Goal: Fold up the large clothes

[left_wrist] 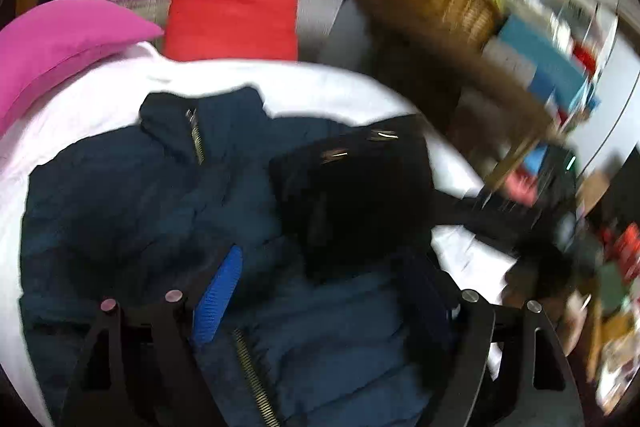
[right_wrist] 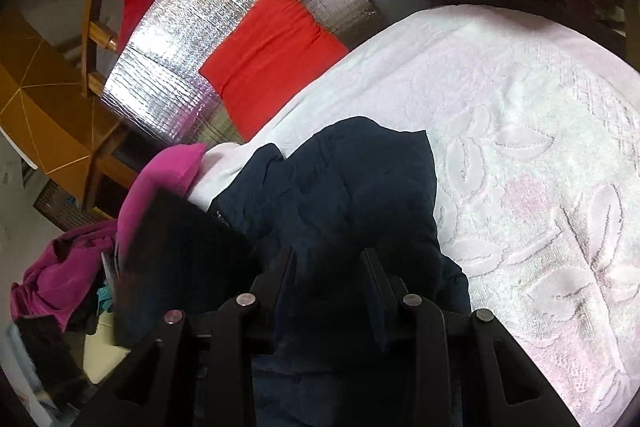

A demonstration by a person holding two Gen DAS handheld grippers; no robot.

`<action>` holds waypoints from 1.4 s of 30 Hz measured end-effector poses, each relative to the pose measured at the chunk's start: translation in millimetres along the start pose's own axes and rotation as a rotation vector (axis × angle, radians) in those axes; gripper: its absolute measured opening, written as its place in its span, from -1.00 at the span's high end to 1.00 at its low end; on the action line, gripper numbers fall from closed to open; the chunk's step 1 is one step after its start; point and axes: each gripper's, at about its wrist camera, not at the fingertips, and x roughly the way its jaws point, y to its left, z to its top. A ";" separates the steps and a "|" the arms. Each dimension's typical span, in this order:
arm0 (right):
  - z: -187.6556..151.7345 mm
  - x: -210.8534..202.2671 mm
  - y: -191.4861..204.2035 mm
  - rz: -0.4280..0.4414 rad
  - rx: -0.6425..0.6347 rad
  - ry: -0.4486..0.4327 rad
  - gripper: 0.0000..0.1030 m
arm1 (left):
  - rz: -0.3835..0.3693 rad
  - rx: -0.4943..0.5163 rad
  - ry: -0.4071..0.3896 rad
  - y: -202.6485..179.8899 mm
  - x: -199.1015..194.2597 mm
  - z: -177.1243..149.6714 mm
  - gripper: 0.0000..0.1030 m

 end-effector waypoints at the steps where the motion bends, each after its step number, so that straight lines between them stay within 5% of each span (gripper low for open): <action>1: 0.1 0.4 -0.1 0.002 0.001 0.002 0.29 | 0.010 -0.002 0.007 4.3 -3.3 -2.8 -0.60; 6: 0.9 6.8 -5.6 0.012 0.027 0.035 0.28 | -0.010 -0.144 -0.047 55.7 -25.5 -3.2 -0.60; 13: 0.3 21.4 -34.7 0.106 0.177 0.110 0.10 | 0.247 -0.433 -0.099 166.3 -60.3 -25.0 -0.60; 19: -2.8 30.1 -51.6 0.236 0.325 0.134 0.06 | 0.290 -0.596 -0.031 215.3 -55.7 -49.7 -0.60; 24: -10.8 36.2 -69.4 0.305 0.463 0.136 0.01 | 0.347 -0.578 0.088 220.1 -32.3 -61.9 -0.60; 33: -19.6 39.2 -63.9 0.421 0.510 0.132 -0.08 | 0.333 -0.568 0.089 216.9 -36.1 -69.8 -0.60; 35: -18.4 39.3 -57.4 0.387 0.466 0.135 -0.35 | 0.349 -0.554 0.096 218.7 -30.0 -68.9 -0.60; 42: -12.9 33.0 -67.3 0.369 0.474 0.085 -0.35 | 0.366 -0.540 0.107 219.1 -25.1 -65.9 -0.60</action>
